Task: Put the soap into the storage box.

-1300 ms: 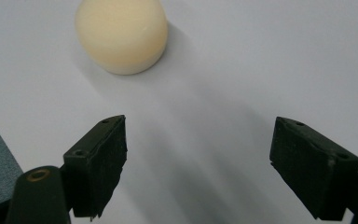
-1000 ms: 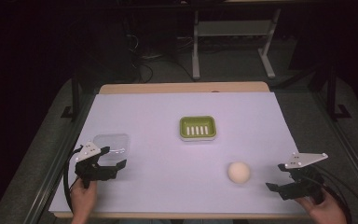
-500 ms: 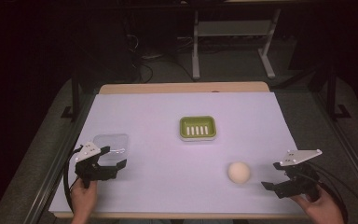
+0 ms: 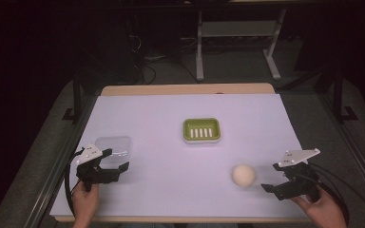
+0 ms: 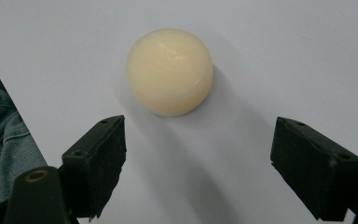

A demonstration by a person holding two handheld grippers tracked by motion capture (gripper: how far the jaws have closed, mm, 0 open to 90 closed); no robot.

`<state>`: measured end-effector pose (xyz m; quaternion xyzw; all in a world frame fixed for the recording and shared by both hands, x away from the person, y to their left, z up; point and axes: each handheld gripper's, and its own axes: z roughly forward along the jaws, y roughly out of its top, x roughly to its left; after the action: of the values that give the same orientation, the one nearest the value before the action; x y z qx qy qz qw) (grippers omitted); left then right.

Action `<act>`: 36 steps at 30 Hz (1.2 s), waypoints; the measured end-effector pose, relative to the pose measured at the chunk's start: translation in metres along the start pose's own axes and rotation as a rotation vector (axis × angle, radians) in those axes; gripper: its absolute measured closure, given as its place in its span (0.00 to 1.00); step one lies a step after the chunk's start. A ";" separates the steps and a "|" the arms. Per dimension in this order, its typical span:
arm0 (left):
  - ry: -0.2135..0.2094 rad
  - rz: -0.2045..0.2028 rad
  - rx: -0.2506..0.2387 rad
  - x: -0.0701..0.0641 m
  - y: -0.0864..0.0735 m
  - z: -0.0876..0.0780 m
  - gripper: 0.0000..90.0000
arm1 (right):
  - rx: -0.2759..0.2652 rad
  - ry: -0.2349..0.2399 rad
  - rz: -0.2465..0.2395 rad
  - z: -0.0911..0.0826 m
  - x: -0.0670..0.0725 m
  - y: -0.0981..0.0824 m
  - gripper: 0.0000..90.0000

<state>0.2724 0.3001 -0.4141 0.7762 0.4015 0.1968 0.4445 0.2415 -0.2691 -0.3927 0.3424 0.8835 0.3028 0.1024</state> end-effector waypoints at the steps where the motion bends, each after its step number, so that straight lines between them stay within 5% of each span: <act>1: 0.000 0.001 -0.004 0.000 0.000 0.000 0.14 | 0.004 0.004 0.005 0.000 0.001 0.001 0.19; 36: 0.009 -0.010 -0.003 0.003 -0.001 -0.001 0.14 | 0.074 0.064 -0.078 0.017 0.008 0.052 0.19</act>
<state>0.2727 0.3032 -0.4149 0.7726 0.4071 0.1985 0.4450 0.2701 -0.2255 -0.3747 0.3014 0.9096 0.2763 0.0730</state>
